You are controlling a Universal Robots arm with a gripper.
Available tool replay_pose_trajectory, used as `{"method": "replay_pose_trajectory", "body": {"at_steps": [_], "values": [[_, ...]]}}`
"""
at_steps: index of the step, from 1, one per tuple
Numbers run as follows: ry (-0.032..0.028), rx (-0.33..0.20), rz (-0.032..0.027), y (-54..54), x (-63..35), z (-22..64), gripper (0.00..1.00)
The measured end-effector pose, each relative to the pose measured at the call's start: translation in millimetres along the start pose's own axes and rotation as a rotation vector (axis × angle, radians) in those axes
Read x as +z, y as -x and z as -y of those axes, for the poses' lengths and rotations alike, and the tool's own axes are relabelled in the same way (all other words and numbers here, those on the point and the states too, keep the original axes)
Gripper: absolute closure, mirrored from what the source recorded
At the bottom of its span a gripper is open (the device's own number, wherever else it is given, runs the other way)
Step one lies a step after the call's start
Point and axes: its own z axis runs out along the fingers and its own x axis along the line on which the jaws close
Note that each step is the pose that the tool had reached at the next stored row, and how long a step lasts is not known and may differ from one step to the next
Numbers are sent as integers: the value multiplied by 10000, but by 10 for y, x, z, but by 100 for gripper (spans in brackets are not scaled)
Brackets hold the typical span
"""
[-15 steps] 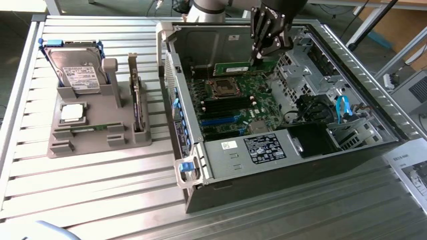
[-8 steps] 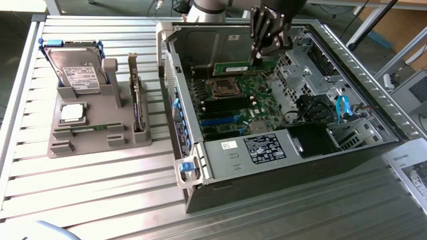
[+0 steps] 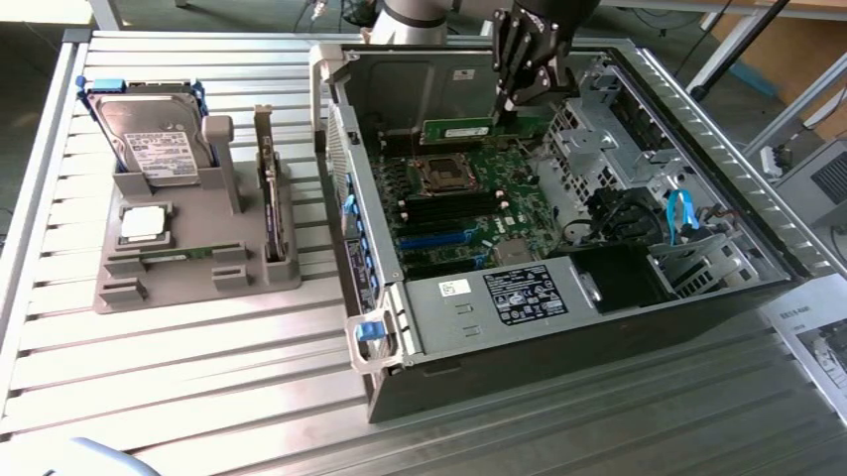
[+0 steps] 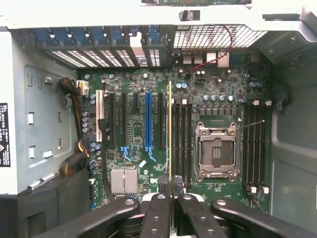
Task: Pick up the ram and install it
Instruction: 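Pick up the ram and move it above insertion slot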
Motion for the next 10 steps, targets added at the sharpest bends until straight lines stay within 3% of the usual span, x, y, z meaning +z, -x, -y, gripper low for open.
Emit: {"method": "replay_pose_trajectory", "body": {"at_steps": [10], "values": [[-1,0,1,68,12,1,88]]}}
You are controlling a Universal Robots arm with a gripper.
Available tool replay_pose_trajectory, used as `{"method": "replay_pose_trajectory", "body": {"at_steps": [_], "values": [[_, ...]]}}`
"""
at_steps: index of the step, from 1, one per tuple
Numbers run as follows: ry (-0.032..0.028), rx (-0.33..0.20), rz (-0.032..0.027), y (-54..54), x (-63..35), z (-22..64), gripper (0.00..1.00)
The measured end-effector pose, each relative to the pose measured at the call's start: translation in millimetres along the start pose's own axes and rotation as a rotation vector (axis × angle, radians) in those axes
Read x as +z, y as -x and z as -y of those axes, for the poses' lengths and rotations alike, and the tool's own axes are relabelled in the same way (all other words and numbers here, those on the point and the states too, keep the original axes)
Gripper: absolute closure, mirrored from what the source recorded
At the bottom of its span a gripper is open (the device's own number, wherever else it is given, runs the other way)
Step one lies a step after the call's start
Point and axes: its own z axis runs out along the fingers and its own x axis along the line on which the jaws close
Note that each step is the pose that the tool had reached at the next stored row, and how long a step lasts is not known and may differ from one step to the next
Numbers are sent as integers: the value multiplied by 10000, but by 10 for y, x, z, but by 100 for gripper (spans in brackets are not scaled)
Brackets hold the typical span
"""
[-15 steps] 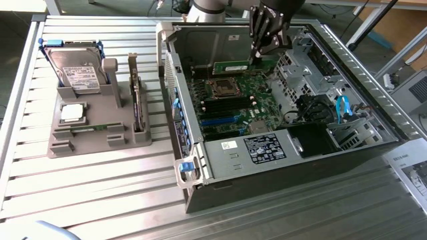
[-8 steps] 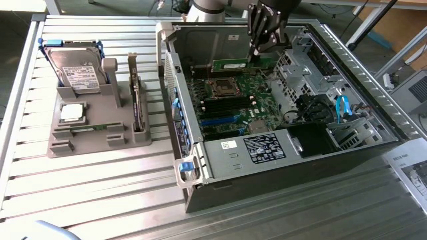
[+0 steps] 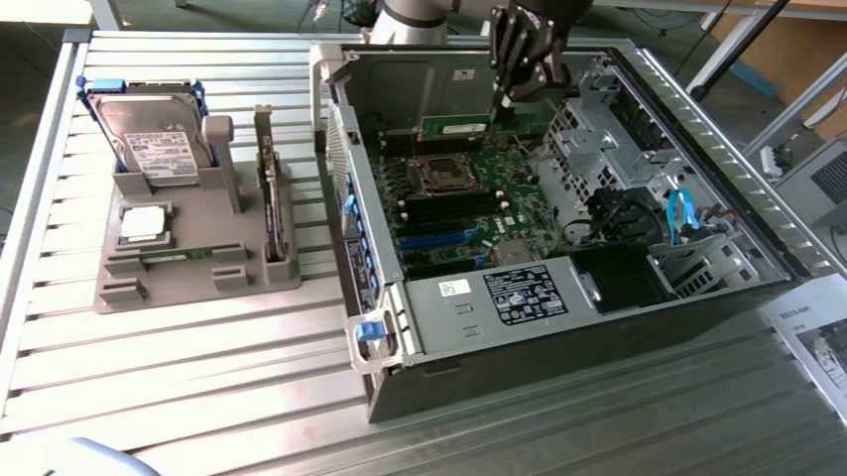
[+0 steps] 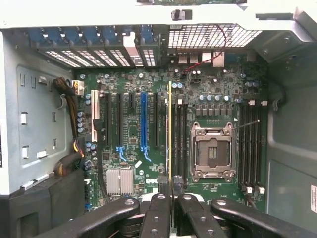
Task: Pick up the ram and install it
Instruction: 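Pick up the ram and move it above insertion slot, then insert the ram into the slot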
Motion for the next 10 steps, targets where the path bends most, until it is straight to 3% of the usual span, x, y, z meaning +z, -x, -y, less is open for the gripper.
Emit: {"method": "replay_pose_trajectory", "body": {"at_steps": [10], "values": [[1,0,-1,3,0,0,88]]}}
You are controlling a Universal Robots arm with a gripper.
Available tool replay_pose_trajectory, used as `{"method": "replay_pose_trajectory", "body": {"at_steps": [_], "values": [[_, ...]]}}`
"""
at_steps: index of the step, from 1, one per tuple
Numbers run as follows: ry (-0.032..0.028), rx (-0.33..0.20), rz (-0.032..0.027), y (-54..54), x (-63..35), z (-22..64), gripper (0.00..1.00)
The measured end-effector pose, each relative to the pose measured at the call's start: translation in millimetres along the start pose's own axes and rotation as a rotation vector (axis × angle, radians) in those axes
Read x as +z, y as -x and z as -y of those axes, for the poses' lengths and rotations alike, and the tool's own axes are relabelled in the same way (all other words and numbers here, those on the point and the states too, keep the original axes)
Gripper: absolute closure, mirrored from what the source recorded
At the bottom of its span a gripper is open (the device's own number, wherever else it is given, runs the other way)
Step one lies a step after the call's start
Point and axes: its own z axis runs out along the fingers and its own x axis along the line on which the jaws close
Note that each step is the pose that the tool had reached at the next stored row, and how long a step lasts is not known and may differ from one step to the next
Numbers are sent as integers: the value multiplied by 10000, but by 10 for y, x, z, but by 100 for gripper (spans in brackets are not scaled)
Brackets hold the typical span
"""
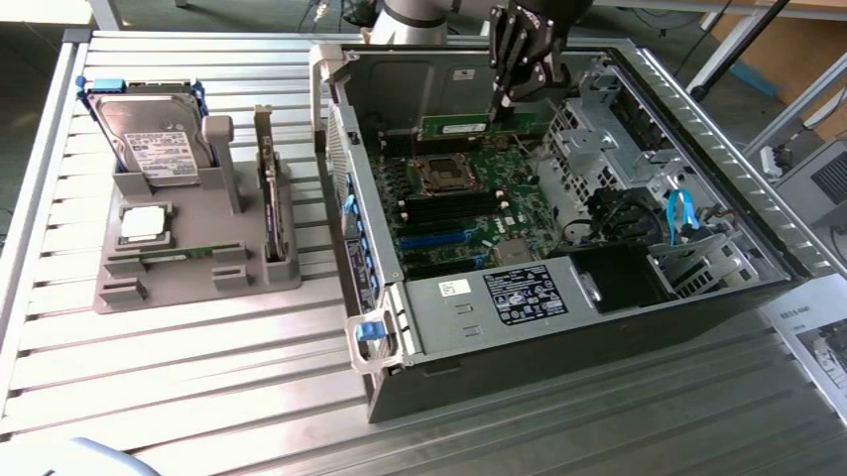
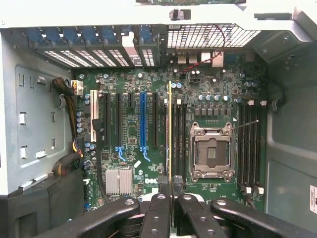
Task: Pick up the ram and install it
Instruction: 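Insert the ram into the slot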
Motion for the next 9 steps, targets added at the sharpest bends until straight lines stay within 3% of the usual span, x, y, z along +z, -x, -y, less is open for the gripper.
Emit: {"method": "replay_pose_trajectory", "body": {"at_steps": [9], "values": [[0,0,1,2,62,1,88]]}}
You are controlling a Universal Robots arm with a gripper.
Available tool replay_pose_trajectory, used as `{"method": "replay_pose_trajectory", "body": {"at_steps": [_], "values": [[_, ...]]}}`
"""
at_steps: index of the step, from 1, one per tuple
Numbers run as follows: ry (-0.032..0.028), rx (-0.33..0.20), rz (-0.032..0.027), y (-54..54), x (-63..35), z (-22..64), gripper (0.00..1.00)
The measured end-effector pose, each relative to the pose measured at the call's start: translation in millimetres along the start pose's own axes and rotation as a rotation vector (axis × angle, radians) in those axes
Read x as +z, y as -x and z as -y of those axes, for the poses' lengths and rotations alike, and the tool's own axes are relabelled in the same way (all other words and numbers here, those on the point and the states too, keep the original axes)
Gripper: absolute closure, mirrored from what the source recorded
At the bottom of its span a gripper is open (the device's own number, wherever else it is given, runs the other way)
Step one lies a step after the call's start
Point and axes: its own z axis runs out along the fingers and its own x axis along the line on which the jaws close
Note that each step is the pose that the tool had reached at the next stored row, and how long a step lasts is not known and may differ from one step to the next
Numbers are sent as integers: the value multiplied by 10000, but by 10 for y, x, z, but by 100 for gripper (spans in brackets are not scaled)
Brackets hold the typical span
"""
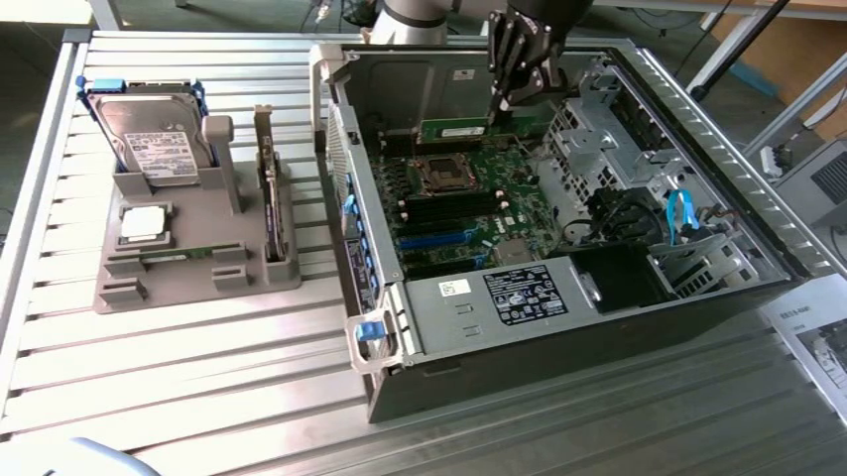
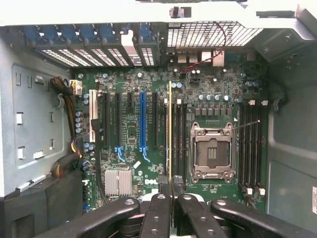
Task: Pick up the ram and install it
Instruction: 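Insert the ram into the slot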
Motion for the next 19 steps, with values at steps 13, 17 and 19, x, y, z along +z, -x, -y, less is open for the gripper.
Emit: {"method": "replay_pose_trajectory", "body": {"at_steps": [13,17,19], "values": [[0,0,2,7,221,3,88],[0,0,3,9,285,4,88],[0,0,2,10,315,4,88]]}}
